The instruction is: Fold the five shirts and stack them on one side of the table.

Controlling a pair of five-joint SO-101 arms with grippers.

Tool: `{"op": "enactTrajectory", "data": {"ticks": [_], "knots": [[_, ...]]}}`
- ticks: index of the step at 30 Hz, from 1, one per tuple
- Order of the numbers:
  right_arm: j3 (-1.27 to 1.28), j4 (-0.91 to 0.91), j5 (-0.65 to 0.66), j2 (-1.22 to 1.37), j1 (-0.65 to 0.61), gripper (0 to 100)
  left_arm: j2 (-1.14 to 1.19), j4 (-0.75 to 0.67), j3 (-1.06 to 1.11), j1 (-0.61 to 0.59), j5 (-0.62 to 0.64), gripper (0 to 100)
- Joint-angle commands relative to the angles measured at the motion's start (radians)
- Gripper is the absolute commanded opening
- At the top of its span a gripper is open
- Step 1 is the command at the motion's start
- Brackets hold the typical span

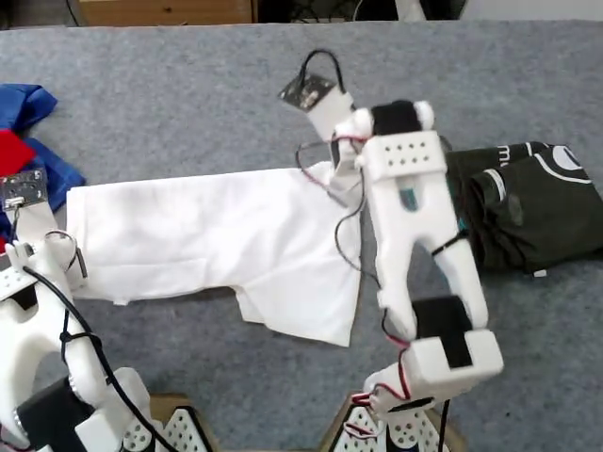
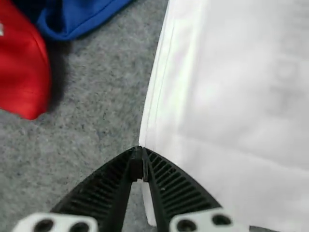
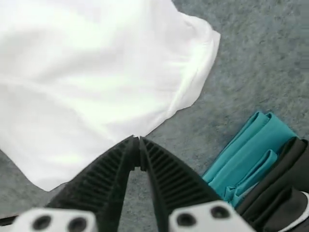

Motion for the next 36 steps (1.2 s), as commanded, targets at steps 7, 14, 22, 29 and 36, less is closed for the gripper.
{"op": "enactTrajectory", "data": {"ticks": [7,14,22,29,36], "knots": [[0.306,-0.106,0.009,-0.174,-0.083,1.2,-0.031,0.107,-0.14,-0.07,-0.005,3],[0.463,-0.107,0.124,-0.246,-0.276,1.5,-0.031,0.261,-0.343,-0.108,0.0,3],[0.638,-0.215,0.13,-0.275,-0.442,14.2,-0.031,0.107,-0.222,-0.058,0.063,3],[0.773,-0.336,0.132,-0.275,-0.48,15.2,-0.026,-0.242,0.012,-0.024,0.212,3],[0.858,-0.456,0.13,-0.269,-0.48,15.3,-0.029,-0.377,0.091,-0.024,0.23,3]]}}
